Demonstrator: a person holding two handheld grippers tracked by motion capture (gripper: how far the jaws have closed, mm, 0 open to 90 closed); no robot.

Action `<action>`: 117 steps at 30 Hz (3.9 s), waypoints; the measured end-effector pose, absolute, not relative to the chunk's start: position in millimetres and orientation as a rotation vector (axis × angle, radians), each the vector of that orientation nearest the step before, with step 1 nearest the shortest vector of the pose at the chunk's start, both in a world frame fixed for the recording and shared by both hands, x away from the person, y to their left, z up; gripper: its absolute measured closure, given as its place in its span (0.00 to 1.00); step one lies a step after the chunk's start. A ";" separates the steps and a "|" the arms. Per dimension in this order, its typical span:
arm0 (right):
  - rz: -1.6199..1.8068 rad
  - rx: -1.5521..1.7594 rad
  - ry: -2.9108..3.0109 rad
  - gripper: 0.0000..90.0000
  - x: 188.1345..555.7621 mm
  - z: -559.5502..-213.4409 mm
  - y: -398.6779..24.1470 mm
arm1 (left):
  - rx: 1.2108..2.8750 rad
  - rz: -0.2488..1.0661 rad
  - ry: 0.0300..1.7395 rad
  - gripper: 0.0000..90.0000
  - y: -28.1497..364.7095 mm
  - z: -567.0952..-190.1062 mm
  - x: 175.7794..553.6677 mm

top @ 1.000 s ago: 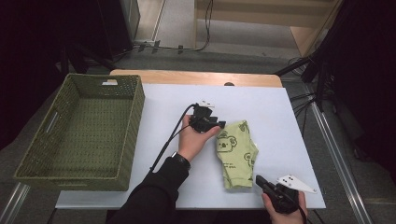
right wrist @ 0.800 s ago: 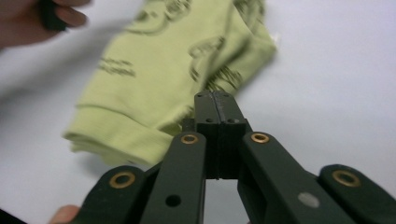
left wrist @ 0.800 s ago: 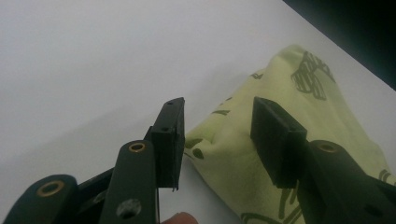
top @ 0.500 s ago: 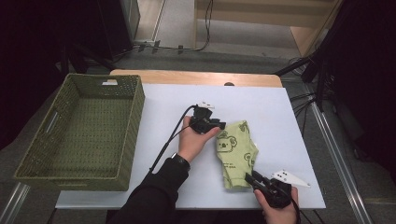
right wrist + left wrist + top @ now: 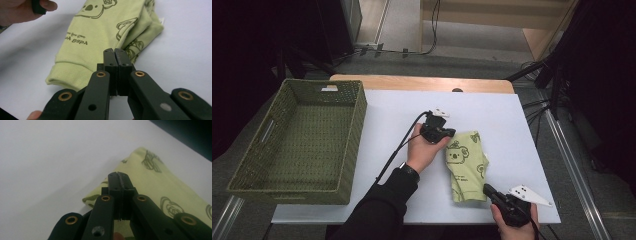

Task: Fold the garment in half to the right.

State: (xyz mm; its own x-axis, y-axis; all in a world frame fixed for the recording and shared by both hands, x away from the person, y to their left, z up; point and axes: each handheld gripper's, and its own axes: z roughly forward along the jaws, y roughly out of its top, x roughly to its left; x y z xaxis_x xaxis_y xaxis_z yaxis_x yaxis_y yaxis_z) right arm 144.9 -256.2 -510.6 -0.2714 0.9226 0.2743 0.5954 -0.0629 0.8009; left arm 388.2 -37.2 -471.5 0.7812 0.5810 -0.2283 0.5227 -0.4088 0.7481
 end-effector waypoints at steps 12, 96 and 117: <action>1.225 1.681 1.888 0.80 146.5 -522.1 -257.5 | 2.033 0.022 0.858 0.72 -31.2 -473.4 393.2; 1.271 1.702 1.931 0.85 153.1 -531.6 -234.3 | 2.123 -0.084 0.919 0.85 -33.5 -494.0 402.4; 1.331 1.580 2.039 0.85 160.1 -525.7 -158.9 | 2.087 -0.013 0.998 0.86 48.3 -478.9 396.4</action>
State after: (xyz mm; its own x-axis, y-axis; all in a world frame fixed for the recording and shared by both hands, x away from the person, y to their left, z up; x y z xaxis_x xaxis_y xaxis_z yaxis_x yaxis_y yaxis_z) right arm 160.1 -158.9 -525.7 -0.3873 0.8624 0.3260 0.6457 0.0014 0.7636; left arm 396.4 48.3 -478.9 0.6878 0.6483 -0.3265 0.6568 -0.3643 0.6602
